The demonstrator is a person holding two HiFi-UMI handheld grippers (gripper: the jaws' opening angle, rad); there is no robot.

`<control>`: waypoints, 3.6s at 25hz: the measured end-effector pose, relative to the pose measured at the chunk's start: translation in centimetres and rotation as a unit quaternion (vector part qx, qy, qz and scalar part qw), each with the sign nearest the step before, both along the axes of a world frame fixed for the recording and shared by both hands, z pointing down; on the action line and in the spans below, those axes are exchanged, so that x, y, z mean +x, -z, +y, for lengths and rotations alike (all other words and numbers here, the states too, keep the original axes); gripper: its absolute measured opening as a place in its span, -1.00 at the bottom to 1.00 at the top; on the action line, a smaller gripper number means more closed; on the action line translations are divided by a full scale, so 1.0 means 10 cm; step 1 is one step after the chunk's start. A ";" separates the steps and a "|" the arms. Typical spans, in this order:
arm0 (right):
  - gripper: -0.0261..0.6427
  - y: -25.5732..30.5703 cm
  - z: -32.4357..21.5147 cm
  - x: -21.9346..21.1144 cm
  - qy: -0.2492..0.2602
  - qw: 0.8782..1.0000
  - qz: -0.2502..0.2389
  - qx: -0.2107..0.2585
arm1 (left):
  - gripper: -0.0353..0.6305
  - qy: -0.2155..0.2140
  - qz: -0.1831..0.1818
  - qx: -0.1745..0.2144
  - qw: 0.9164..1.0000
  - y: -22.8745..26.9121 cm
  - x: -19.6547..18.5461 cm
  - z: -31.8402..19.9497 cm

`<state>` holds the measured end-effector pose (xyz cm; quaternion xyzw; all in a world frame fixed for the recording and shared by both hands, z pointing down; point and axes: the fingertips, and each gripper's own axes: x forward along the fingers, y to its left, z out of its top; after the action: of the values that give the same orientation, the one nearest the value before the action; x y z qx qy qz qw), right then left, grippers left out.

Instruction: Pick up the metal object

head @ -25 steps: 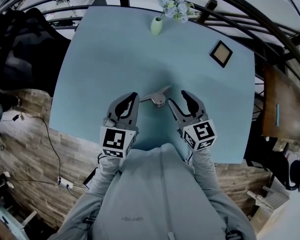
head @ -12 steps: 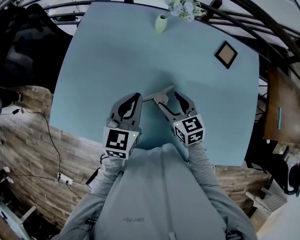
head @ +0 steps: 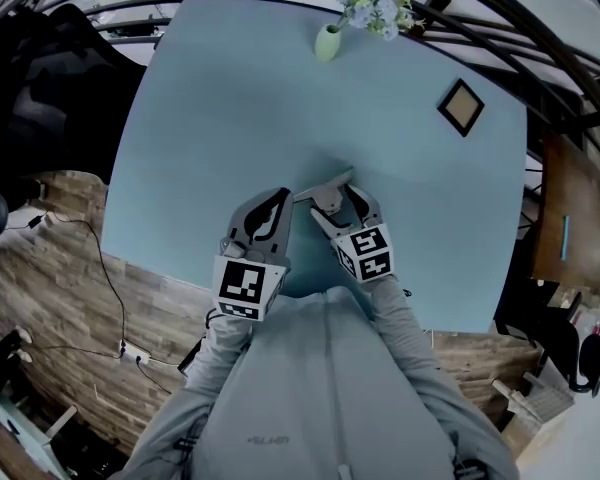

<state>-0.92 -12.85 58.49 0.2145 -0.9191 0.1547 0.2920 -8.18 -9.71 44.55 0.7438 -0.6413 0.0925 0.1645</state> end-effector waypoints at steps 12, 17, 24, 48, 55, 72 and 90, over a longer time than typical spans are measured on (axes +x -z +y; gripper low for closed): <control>0.06 -0.39 -0.01 -0.06 -0.025 0.998 0.060 -0.007 | -0.81 0.002 0.003 -0.009 1.000 -0.08 -0.06 -0.01; 0.06 -0.46 -0.02 -0.07 -0.029 0.996 0.079 0.001 | -0.81 0.007 0.003 -0.013 1.000 -0.13 -0.10 0.02; 0.06 -0.52 0.00 -0.08 -0.018 0.994 0.107 -0.006 | -0.81 0.006 0.005 -0.011 1.000 -0.13 -0.12 0.01; -0.02 -0.37 -0.10 0.02 -0.031 0.995 0.096 0.019 | -0.81 0.013 0.000 -0.004 1.000 -0.08 -0.19 0.07; -0.02 -0.13 -0.18 0.14 -0.043 0.996 0.074 0.037 | -0.81 0.011 -0.006 0.006 1.000 -0.01 -0.17 0.06; -0.02 1.06 -0.21 0.64 -0.093 0.987 -0.027 0.129 | -0.81 -0.029 -0.018 0.049 0.998 0.35 0.15 0.06; -0.02 2.03 0.10 1.51 -0.172 0.961 -0.118 0.183 | -0.81 -0.058 -0.027 0.069 0.996 0.56 0.39 0.17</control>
<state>14.14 -11.84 38.22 0.3998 -0.9086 0.0565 0.1066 -4.24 -8.06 38.98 0.7865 -0.6061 0.0772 0.0902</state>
